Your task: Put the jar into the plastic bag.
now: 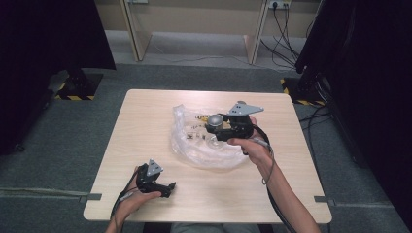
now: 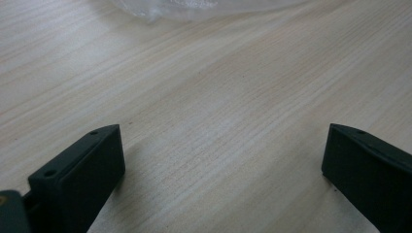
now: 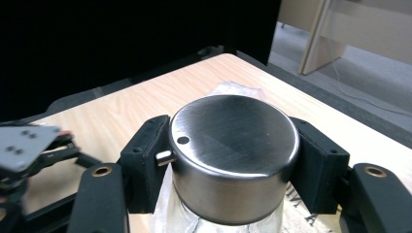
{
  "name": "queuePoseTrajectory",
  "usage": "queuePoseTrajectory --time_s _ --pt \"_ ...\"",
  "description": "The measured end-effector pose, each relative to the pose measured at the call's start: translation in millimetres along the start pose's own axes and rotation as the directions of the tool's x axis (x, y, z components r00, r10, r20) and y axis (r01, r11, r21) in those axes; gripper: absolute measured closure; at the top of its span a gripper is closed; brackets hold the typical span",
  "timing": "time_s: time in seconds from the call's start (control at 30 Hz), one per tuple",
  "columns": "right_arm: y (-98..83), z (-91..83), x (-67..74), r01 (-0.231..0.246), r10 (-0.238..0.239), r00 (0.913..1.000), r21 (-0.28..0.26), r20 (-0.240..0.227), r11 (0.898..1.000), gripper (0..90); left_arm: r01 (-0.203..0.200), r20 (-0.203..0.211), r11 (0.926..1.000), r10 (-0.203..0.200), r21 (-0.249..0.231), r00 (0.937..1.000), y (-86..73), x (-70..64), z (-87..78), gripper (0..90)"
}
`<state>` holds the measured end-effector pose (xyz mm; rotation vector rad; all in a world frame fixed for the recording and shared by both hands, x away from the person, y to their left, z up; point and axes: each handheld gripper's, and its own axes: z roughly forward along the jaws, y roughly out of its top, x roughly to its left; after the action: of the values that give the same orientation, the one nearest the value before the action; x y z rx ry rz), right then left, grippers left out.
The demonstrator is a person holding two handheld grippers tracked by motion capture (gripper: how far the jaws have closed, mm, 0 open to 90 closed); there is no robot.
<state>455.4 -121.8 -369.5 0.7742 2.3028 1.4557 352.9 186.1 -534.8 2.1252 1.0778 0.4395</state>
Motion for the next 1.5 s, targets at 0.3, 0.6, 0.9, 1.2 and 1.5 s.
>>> queuePoseTrajectory --time_s 0.3,0.6,0.9,1.2,1.5 --pt "-3.4 22.4 -22.9 -0.051 0.049 0.9956 0.021 0.079 0.998 37.3 0.001 0.001 1.0 -0.001 0.0 1.0 0.0 0.0 0.0 1.2" --pt "-9.9 45.7 -34.5 -0.077 0.07 0.9893 0.044 0.128 0.996 37.4 0.0 0.001 1.0 0.0 0.0 1.0 0.0 0.0 0.0 1.2" --pt "-17.7 64.3 -45.5 -0.106 0.096 0.9808 0.053 0.17 0.993 37.3 0.0 0.001 1.0 0.0 0.0 1.0 0.0 0.0 0.0 1.2" --pt "-30.3 77.1 -54.1 -0.127 0.113 0.974 0.06 0.196 0.99 37.4 0.0 0.0 1.0 0.0 0.0 1.0 0.0 -0.1 0.0 1.2" --pt "-39.6 85.4 -59.9 -0.149 0.133 0.9674 0.059 0.216 0.987 37.3 0.0 0.001 1.0 0.0 0.0 1.0 0.0 0.0 0.0 1.1"
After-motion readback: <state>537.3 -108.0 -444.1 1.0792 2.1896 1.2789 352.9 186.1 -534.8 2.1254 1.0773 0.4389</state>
